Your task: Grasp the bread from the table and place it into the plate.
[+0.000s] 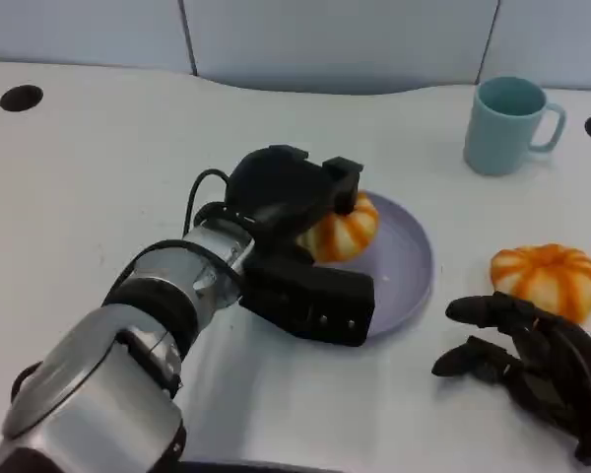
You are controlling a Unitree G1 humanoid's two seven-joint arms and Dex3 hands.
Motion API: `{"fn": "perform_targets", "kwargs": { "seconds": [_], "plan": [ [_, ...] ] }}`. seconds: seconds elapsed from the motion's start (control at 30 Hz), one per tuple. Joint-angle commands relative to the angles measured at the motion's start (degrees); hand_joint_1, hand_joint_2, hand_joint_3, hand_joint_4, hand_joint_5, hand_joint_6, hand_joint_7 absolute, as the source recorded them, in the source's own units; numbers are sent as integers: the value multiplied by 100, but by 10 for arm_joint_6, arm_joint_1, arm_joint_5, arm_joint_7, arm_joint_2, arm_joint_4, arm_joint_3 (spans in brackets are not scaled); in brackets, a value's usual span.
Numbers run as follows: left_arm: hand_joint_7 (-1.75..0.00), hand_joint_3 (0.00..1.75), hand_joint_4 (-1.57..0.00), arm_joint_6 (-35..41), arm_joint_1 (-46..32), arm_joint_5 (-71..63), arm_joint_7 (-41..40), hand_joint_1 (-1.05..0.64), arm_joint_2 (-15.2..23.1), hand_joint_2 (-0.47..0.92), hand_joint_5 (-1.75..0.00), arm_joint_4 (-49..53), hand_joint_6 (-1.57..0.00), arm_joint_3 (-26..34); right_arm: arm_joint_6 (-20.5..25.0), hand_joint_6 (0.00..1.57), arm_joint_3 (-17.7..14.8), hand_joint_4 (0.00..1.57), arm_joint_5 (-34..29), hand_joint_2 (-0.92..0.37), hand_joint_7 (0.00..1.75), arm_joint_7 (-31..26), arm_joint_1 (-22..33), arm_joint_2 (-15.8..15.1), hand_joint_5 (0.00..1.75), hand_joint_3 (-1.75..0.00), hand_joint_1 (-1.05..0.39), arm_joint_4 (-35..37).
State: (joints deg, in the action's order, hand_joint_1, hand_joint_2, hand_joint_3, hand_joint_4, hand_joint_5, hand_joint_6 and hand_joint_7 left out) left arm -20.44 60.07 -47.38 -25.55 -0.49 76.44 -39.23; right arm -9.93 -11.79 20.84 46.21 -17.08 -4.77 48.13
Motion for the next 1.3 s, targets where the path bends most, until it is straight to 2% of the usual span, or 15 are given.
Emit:
{"fn": "perform_targets", "kwargs": {
  "seconds": [0.03,0.23,0.37,0.43,0.53,0.6,0.7,0.77,0.8,0.9,1.0,1.03,1.13,1.2,1.3],
  "plan": [
    [-175,108,-101,6,6,4,19,-21,-5,52,-175,4,-69,3,11,82,2,72,-2,-92,54,0,20,2,103,-8,-39,4],
    [-175,111,-100,10,6,10,39,-21,-7,44,-175,5,-71,6,17,84,1,74,1,-92,53,-2,18,4,104,-6,-40,3],
    [-175,114,-97,-3,7,19,62,-20,-6,48,-175,5,-70,14,14,84,1,74,1,-92,52,1,19,4,103,-7,-39,4],
    [-139,102,-84,-4,9,25,82,-26,-6,46,-168,6,-76,21,7,84,1,73,0,-92,52,5,18,3,103,-9,-39,8],
    [-72,56,-81,-3,10,35,106,-36,-7,62,-118,4,-96,31,8,84,5,72,-5,-92,52,-3,22,3,104,-7,-40,-2],
    [-51,39,-77,-1,11,39,117,-37,-9,74,-105,3,-100,35,6,83,5,71,-3,-92,52,1,21,2,105,-8,-39,0],
    [-45,37,-75,-1,11,39,122,-37,-10,78,-101,2,-99,37,5,83,6,70,-3,-92,52,3,20,1,106,-9,-39,2],
    [-33,58,-64,-1,12,36,131,-32,-9,68,-108,2,-91,35,7,82,6,69,-3,-92,52,1,20,1,106,-9,-40,2],
    [-27,64,-57,-2,13,34,136,-32,-8,65,-105,2,-84,33,8,82,5,69,-2,-92,53,0,20,2,106,-7,-41,3],
    [-15,69,-45,-1,16,26,147,-35,-5,59,-96,2,-73,25,8,83,4,70,-1,-92,53,0,20,4,106,-6,-41,3],
    [-5,55,-29,6,20,17,156,-42,-4,67,-82,3,-63,15,6,83,5,70,-2,-92,53,0,20,3,106,-6,-42,2],
    [-2,37,-23,8,20,16,159,-45,-4,77,-76,3,-57,13,5,82,5,70,-2,-92,53,1,20,3,106,-7,-41,3],
    [0,15,-8,20,23,11,169,-51,-6,88,-69,5,-43,6,10,82,5,69,0,-92,53,2,21,3,106,-7,-40,-1],
    [0,9,-2,27,25,8,176,-55,-7,91,-65,5,-36,2,7,82,6,69,-2,-92,53,2,21,2,107,-8,-40,-1],
    [0,12,0,38,27,1,181,-65,-8,92,-42,5,-24,-6,12,83,5,69,0,-92,53,1,20,3,107,-8,-40,-1]
  ]
}}
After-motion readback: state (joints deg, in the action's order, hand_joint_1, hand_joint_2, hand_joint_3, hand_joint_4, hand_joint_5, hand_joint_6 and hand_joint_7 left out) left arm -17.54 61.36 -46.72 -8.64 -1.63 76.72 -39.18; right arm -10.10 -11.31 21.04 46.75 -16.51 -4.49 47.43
